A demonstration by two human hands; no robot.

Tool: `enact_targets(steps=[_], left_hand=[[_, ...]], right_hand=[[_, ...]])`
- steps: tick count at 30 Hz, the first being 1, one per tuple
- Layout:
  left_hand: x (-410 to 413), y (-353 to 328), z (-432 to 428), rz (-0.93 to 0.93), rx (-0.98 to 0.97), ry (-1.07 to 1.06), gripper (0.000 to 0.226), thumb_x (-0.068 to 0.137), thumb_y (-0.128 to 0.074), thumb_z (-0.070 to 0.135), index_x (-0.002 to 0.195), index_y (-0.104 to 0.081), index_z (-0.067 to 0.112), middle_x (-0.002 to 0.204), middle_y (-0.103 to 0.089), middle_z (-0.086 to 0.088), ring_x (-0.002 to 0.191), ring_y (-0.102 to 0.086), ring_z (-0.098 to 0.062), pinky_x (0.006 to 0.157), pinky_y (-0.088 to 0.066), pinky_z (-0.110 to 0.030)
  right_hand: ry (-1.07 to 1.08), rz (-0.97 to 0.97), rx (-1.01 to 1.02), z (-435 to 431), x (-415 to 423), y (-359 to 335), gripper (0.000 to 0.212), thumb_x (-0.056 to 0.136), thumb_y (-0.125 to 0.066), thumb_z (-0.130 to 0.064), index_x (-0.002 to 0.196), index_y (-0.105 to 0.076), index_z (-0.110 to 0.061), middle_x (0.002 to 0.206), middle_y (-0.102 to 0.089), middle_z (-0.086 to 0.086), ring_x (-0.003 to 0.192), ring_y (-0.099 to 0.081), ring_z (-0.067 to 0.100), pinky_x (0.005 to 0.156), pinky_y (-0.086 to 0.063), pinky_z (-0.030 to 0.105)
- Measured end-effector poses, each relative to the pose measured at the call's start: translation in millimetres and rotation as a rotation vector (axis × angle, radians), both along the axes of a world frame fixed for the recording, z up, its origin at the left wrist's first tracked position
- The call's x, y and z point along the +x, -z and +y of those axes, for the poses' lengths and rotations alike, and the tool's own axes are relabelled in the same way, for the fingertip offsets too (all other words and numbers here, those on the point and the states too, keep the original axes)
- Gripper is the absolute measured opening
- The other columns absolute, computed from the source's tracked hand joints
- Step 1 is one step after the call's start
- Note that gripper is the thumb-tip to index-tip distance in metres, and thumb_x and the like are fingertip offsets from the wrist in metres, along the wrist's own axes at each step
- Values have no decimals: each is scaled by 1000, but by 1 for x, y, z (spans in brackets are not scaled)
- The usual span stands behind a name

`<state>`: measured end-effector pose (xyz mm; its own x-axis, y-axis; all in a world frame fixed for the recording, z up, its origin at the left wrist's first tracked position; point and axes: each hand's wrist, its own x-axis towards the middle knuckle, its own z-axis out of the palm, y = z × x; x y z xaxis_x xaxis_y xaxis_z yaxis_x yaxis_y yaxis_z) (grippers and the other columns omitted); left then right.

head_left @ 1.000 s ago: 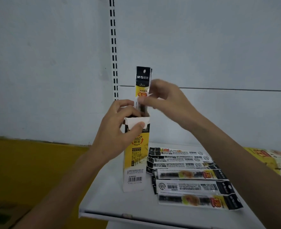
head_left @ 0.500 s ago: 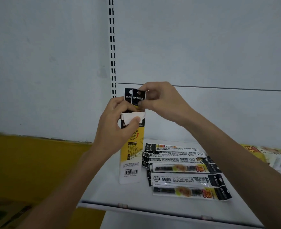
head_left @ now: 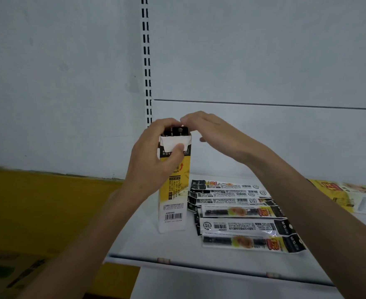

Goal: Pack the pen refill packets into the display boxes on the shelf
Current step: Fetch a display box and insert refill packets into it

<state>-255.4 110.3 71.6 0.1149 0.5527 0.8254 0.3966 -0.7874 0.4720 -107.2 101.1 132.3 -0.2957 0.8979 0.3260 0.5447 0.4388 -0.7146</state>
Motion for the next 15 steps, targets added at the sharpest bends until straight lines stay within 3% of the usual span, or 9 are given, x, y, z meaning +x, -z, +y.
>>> enact_targets(steps=[2, 4, 6, 8, 9, 12, 15], left_hand=[[-3, 1, 1, -4, 5, -16, 32, 76, -46, 40, 108, -47, 37, 99, -53, 27, 97, -52, 6, 79, -47, -17], [-7, 2, 0, -7, 10, -32, 29, 76, -47, 41, 104, -50, 36, 98, -56, 25, 95, -55, 2, 77, -51, -26], [-10, 2, -1, 9, 20, -41, 28, 76, -48, 41, 102, -52, 32, 97, -59, 18, 91, -58, -6, 74, -53, -33], [-10, 0, -2, 25, 31, -40, 26, 76, -48, 41, 100, -52, 31, 97, -59, 15, 89, -58, -8, 71, -53, -35], [-10, 0, -3, 30, 36, -33, 24, 76, -48, 40, 99, -50, 33, 96, -59, 16, 89, -57, -8, 71, -53, -35], [-8, 0, -4, 41, 42, -27, 26, 75, -47, 41, 100, -44, 44, 95, -56, 23, 90, -57, -8, 72, -52, -34], [-11, -2, -4, 55, 14, -23, 28, 75, -47, 44, 103, -47, 46, 98, -55, 26, 92, -56, -5, 73, -48, -23]], right_hand=[[11, 135, 64, 4, 9, 6, 18, 95, -45, -37, 104, -58, -29, 125, -54, -8, 108, -56, 4, 94, -44, 26], [80, 140, 166, 13, 27, 17, 16, 92, -53, -27, 106, -61, -24, 119, -59, -8, 96, -62, 5, 82, -47, 15], [163, -216, 167, 23, 49, 34, 25, 89, -58, -17, 114, -60, -21, 119, -59, -6, 101, -59, 9, 79, -42, 9], [178, -591, -28, 37, 66, 60, 40, 88, -59, -13, 127, -52, -16, 131, -54, 1, 120, -50, 16, 95, -36, 20], [180, -690, -127, 42, 72, 73, 46, 88, -58, -13, 133, -46, -15, 138, -49, 3, 127, -44, 18, 103, -32, 27], [191, -740, -257, 52, 82, 96, 50, 92, -52, -21, 140, -38, -15, 144, -43, 6, 131, -41, 21, 107, -30, 30], [208, -656, -252, 56, 85, 96, 45, 89, -56, -19, 134, -48, -13, 136, -51, 8, 122, -50, 21, 99, -38, 27]])
